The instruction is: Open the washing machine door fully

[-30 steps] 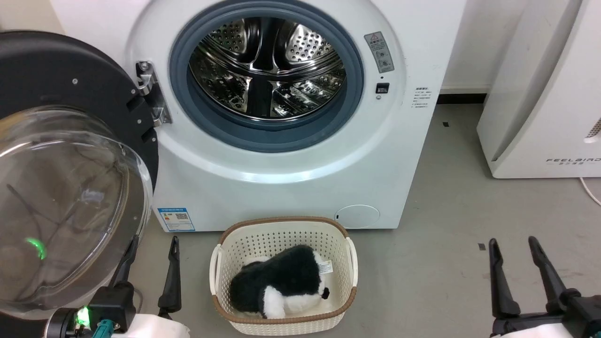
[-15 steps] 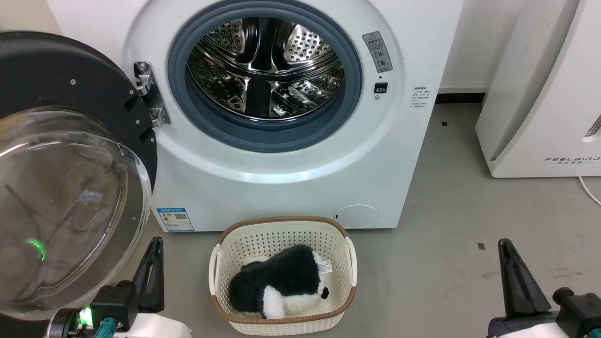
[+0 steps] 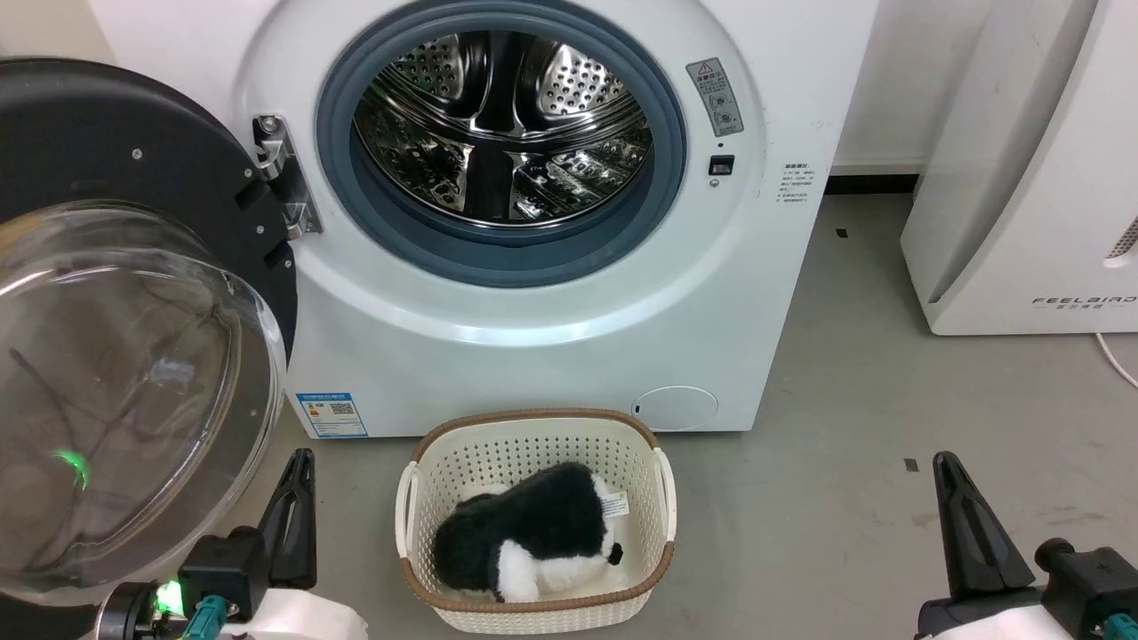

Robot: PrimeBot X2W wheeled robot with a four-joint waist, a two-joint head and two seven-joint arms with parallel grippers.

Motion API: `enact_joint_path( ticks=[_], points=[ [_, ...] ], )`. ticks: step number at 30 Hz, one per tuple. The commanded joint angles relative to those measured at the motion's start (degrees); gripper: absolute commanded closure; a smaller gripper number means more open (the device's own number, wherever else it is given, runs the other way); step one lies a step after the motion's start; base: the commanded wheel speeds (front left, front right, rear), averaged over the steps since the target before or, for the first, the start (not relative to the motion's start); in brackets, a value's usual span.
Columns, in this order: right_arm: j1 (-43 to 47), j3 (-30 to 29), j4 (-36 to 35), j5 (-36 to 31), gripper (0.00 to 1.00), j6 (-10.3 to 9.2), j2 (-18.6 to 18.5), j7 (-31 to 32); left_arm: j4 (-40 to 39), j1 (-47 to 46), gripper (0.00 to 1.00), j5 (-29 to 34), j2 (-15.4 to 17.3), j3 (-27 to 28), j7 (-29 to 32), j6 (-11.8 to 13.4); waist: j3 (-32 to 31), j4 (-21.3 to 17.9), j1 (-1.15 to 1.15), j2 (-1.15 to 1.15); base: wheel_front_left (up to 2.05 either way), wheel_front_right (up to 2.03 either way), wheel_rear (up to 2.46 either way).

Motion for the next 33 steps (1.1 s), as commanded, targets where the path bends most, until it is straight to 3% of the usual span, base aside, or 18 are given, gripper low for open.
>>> enact_joint_path(
  ticks=[1,33],
  points=[
    [-0.72,0.12,0.05,-0.45,1.00,0.01,0.03,0.27,-0.39,-0.22,1.00,0.11,-0.03,-0.20,0.31,0.29,0.01,0.01,0.00,0.00,0.00,0.00,0.00],
    [-2.12,1.27,0.24,-1.75,1.00,0.02,0.07,4.03,-1.84,-0.51,1.00,0.24,-0.55,-1.40,4.12,1.35,0.27,0.15,0.00,0.00,0.00,0.00,0.00]
  ],
)
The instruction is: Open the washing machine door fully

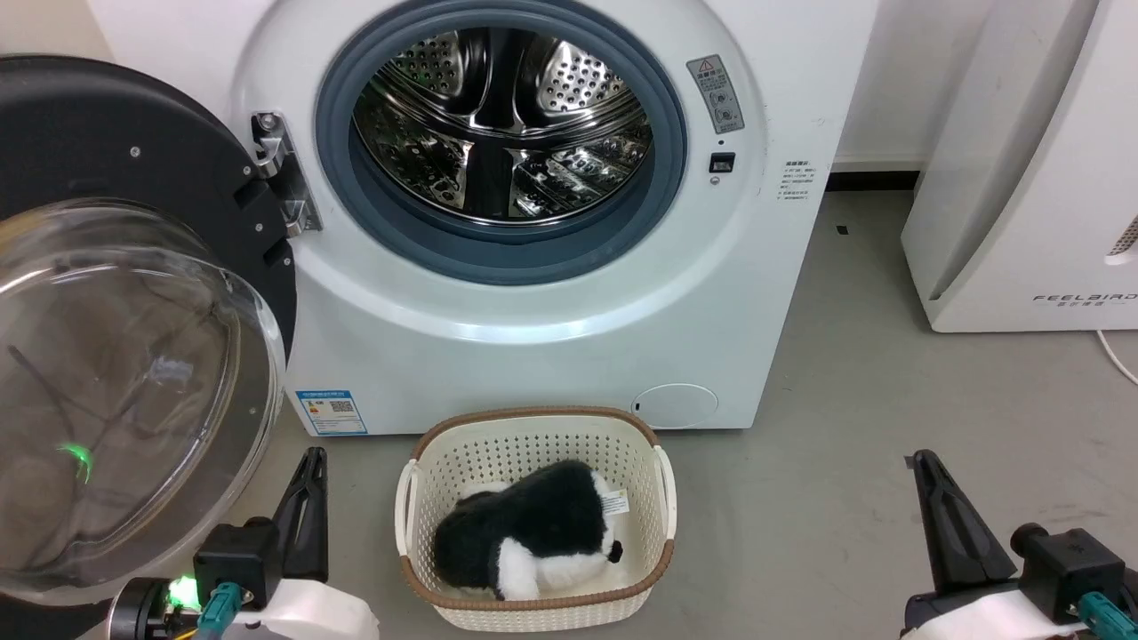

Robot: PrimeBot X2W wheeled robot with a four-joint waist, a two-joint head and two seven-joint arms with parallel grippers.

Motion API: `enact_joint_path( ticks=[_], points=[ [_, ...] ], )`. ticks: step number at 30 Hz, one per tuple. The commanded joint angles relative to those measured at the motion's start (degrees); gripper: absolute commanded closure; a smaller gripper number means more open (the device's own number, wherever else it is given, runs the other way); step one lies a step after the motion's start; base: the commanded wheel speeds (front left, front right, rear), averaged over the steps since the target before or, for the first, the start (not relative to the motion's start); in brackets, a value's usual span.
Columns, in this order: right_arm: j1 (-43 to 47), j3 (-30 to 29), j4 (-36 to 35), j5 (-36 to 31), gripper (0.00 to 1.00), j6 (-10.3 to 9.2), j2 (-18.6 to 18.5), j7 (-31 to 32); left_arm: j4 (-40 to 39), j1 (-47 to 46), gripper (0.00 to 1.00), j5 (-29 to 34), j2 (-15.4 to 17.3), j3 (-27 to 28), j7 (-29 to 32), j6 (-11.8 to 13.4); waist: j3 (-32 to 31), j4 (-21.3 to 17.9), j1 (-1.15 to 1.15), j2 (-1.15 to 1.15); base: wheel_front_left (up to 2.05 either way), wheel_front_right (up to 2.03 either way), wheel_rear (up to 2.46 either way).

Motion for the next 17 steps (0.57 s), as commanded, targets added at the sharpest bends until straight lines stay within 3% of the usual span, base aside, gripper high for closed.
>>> enact_joint_path(
  ticks=[1,17],
  points=[
    [-1.09,0.18,0.13,-0.68,1.00,0.02,0.07,0.22,-0.39,-0.51,1.00,0.24,-0.23,-0.11,0.39,0.38,0.01,0.01,0.00,0.00,0.00,0.00,0.00],
    [-1.79,0.76,0.22,-1.34,1.00,0.03,0.09,2.10,-1.11,-0.65,1.00,0.31,-0.49,-0.71,2.29,0.91,0.14,0.08,0.00,0.00,0.00,0.00,0.00]
  ],
)
